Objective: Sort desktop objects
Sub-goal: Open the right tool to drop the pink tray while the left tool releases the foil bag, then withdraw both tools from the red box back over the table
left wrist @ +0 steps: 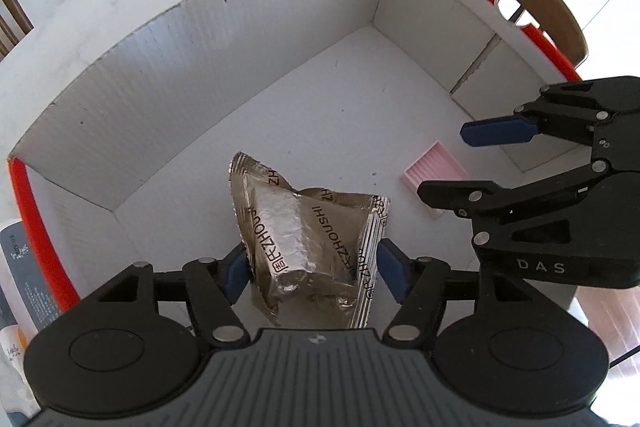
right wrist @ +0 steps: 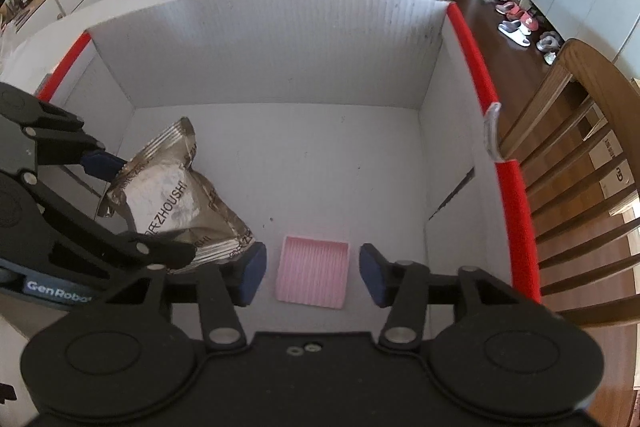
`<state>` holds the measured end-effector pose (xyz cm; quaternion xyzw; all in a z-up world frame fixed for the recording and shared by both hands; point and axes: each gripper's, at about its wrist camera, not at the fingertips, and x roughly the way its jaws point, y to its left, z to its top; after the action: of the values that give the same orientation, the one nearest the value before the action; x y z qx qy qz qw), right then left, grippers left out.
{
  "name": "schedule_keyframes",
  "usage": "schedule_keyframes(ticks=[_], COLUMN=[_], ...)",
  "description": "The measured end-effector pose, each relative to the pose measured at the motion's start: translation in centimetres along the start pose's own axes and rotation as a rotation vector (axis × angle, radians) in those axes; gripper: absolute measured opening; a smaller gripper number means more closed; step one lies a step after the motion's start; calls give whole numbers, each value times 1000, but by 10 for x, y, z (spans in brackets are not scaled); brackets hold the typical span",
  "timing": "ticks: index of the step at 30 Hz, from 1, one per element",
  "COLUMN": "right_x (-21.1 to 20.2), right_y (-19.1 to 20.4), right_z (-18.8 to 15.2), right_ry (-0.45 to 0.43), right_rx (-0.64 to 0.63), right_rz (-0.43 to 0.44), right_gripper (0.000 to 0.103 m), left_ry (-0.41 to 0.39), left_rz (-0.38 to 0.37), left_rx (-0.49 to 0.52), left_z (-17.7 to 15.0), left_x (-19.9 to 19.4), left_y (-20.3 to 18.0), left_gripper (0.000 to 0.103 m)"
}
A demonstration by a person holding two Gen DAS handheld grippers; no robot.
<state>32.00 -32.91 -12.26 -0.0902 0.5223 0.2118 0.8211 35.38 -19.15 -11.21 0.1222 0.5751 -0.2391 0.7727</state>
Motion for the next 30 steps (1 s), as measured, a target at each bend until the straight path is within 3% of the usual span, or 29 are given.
schedule_keyframes(ticks=[2, 5, 15, 22, 30], right_x=[-4, -13, -59, -84, -108], right_y=[-2, -3, -16, -13, 3], right_z=[-1, -2, -10, -16, -23], right_ry=[-8, -23, -97, -146, -210], right_rx=[12, 17, 66, 77, 53], right_rz=[10, 25, 118, 174, 178], right_gripper=[54, 55, 56, 62, 62], left_ry=[-16, -45, -168, -250, -335], left_rz=[-2, -20, -52, -57, -50], left_rx=[-6, -16, -3, -33, -67], left_z=[-3, -8, -9, -28, -57], left_x=[-5, -18, -50, -85, -110], left_y=[3, 9, -26, -24, -28], left_gripper=[73, 73, 73, 73, 73])
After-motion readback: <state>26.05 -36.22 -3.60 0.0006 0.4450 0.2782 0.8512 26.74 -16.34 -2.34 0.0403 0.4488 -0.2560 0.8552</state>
